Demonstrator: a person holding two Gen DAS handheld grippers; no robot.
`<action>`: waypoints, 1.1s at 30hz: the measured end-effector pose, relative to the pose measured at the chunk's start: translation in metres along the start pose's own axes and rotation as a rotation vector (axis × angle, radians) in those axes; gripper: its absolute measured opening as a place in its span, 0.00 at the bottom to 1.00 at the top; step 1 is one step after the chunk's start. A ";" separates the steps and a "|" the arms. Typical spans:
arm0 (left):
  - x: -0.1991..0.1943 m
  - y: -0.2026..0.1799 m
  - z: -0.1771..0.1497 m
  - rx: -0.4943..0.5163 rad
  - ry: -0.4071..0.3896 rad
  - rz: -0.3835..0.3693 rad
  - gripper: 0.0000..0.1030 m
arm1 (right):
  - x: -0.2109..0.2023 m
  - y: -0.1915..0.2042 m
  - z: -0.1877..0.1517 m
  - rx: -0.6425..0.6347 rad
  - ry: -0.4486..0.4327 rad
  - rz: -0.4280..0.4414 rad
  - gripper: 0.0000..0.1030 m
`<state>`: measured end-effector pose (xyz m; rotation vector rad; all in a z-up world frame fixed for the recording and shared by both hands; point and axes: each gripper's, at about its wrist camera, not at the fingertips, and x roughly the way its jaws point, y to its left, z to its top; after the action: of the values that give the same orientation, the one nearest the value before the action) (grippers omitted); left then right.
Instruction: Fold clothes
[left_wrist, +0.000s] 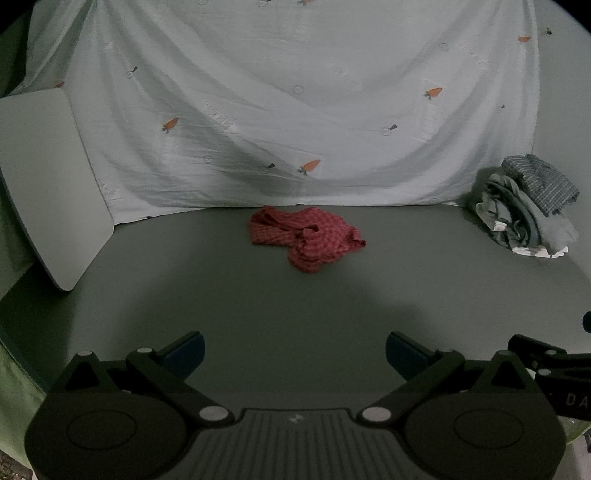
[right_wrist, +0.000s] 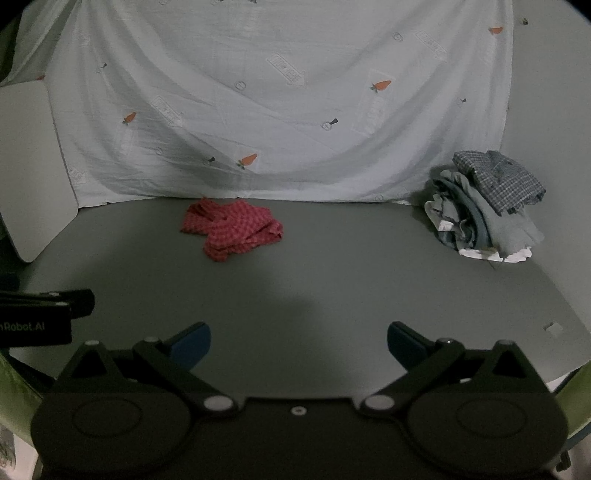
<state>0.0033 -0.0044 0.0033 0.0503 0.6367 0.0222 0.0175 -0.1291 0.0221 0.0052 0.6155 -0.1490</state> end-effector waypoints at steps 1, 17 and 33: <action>0.000 -0.001 0.000 0.000 0.001 0.001 1.00 | 0.000 0.000 0.000 0.000 0.000 0.000 1.00; 0.000 0.001 0.002 -0.003 0.000 -0.011 1.00 | 0.001 0.004 -0.002 -0.001 -0.010 -0.006 1.00; -0.001 0.001 0.005 -0.012 0.005 -0.022 1.00 | 0.001 0.001 -0.001 0.001 -0.017 -0.006 1.00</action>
<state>0.0056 -0.0041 0.0076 0.0316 0.6421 0.0046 0.0179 -0.1278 0.0210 0.0032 0.5989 -0.1546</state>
